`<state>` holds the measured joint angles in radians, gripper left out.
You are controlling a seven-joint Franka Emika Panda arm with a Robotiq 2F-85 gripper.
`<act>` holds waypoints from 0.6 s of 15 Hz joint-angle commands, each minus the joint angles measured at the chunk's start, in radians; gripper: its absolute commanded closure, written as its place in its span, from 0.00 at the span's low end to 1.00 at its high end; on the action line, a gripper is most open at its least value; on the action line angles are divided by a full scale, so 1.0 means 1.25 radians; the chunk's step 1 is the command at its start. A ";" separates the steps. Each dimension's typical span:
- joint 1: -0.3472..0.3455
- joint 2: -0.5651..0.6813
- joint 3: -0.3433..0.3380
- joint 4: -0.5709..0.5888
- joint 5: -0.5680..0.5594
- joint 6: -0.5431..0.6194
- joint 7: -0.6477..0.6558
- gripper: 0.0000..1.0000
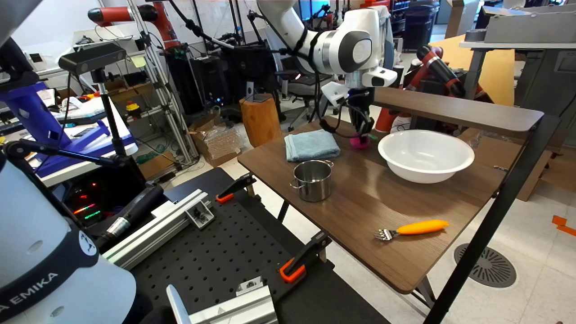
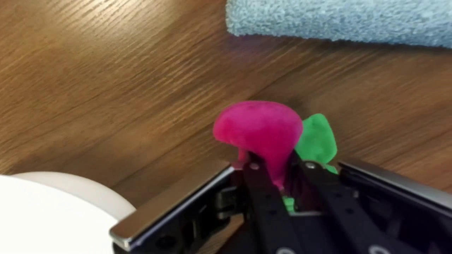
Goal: Put the tulip plush toy inside the white bowl
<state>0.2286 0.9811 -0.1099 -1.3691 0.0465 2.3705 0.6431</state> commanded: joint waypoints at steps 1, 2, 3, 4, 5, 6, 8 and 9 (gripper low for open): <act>0.024 -0.080 -0.001 -0.070 -0.026 0.014 -0.010 0.97; 0.026 -0.105 0.002 -0.087 -0.028 0.011 -0.017 0.96; 0.029 -0.138 0.000 -0.114 -0.035 0.015 -0.020 0.96; 0.031 -0.170 -0.004 -0.140 -0.042 0.020 -0.020 0.96; 0.024 -0.209 -0.005 -0.173 -0.045 0.023 -0.028 0.96; 0.015 -0.244 -0.007 -0.201 -0.050 0.021 -0.038 0.96; -0.007 -0.307 -0.017 -0.263 -0.058 0.035 -0.060 0.96; -0.025 -0.336 -0.020 -0.295 -0.059 0.041 -0.077 0.96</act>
<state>0.2346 0.6740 -0.1365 -1.5896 -0.0105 2.3729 0.5890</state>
